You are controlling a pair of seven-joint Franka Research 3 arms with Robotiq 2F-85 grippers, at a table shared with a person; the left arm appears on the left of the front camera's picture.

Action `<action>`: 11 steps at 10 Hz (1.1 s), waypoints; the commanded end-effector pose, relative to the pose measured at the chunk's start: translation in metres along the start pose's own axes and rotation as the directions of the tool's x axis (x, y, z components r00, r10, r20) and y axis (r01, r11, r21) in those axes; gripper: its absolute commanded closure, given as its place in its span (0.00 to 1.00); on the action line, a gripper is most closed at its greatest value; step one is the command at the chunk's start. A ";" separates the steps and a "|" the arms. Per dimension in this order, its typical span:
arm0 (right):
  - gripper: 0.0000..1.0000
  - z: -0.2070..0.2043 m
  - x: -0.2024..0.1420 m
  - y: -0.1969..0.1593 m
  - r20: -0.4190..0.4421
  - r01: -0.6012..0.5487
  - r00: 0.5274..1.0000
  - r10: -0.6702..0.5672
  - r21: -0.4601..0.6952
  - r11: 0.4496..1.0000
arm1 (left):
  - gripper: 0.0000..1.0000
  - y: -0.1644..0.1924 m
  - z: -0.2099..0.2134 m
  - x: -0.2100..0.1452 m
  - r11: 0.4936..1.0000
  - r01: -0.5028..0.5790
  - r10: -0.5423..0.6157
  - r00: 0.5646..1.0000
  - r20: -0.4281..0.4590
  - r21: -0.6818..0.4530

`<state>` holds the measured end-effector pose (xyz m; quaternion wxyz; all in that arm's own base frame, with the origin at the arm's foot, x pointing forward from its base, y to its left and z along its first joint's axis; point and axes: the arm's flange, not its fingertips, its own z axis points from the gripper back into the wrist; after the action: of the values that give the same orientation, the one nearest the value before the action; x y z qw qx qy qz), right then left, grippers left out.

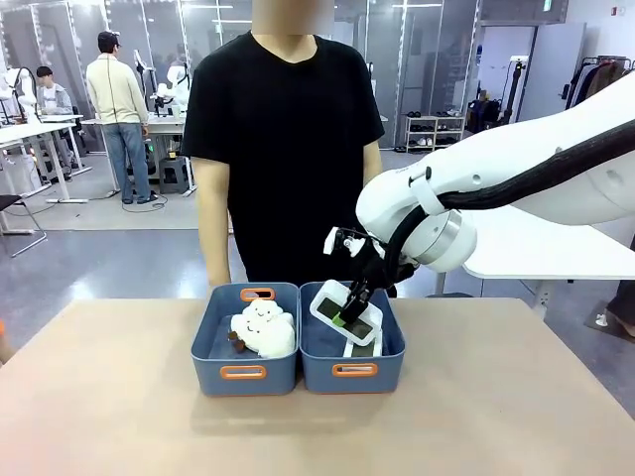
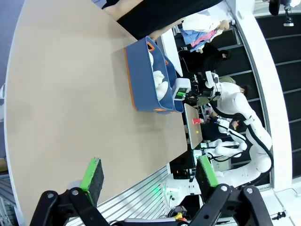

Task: Sort the digital clocks into the basket.
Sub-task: Pick up the Digital clock from the table and place it into the empty Plastic storage basket.

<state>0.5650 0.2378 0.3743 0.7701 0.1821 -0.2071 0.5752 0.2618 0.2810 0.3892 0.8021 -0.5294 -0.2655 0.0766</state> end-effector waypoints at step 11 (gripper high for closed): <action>0.00 0.034 0.005 -0.008 0.027 0.023 0.999 -0.022 -0.038 0.999 | 0.00 -0.002 0.002 -0.003 1.000 0.005 -0.005 1.000 -0.007 -0.008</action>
<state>0.5681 0.2202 0.4059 0.7771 0.1776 -0.2241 0.5607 0.2618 0.2810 0.3892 0.8021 -0.5294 -0.2656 0.0766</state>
